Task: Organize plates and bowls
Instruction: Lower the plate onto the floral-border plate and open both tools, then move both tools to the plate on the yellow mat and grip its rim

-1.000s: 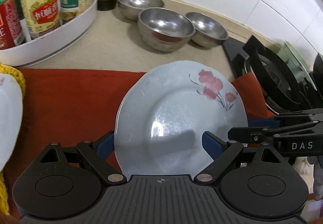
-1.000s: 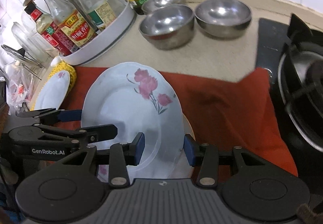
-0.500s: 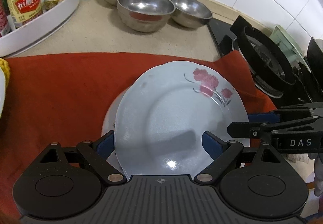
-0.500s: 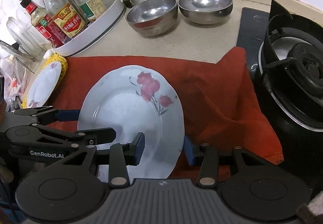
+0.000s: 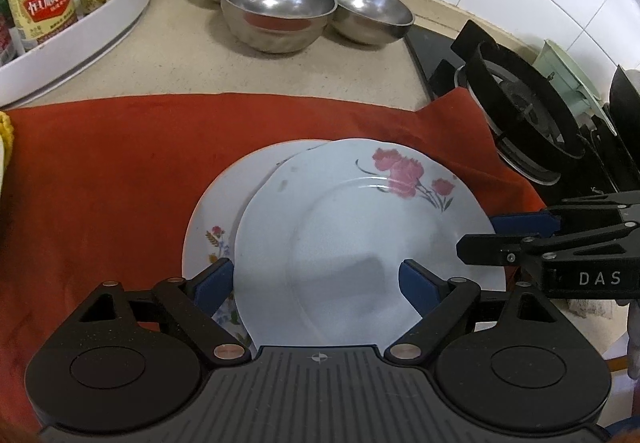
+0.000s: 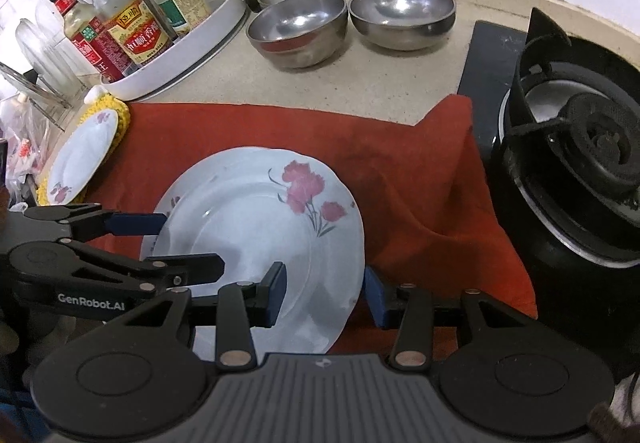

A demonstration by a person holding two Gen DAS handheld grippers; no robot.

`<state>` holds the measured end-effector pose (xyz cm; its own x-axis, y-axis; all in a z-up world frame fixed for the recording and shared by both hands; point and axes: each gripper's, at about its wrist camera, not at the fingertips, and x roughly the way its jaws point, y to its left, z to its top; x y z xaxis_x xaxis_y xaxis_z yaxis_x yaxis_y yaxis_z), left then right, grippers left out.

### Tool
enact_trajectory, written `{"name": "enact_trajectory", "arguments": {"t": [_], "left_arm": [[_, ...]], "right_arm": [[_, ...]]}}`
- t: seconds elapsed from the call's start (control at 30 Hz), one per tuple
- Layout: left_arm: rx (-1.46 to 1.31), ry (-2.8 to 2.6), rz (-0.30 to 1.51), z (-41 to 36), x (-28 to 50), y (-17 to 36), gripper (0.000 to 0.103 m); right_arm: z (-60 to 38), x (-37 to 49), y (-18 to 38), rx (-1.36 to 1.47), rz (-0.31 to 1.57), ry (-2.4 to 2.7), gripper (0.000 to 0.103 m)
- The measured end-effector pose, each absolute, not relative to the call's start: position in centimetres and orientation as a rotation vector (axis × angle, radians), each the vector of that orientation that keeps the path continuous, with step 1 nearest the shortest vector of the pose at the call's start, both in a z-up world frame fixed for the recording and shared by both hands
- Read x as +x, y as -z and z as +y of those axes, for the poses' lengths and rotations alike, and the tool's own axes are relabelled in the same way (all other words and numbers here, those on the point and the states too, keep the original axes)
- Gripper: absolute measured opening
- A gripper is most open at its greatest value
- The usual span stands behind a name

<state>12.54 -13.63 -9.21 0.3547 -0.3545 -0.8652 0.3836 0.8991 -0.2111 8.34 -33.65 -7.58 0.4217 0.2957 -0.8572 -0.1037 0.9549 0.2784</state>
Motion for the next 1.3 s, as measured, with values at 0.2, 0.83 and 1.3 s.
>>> {"name": "enact_trajectory", "arguments": {"t": [0.2,0.83,1.3], "left_arm": [[0.037,0.473,1.104,-13.8,12.2,9.1,0.092],[0.096,0.433,0.994,-10.7,11.4,6.5,0.098],[0.034,0.097,0.943,3.0,13.4,4.3,0.101]], "right_arm": [[-33.7,8.3,7.1,0.184,1.082,-0.256,0.041],[-30.5,9.2,4.9,0.136,1.024,-0.290,0.041],[-19.6,13.7,2.7,0.068,0.940,-0.499,0.045]]}}
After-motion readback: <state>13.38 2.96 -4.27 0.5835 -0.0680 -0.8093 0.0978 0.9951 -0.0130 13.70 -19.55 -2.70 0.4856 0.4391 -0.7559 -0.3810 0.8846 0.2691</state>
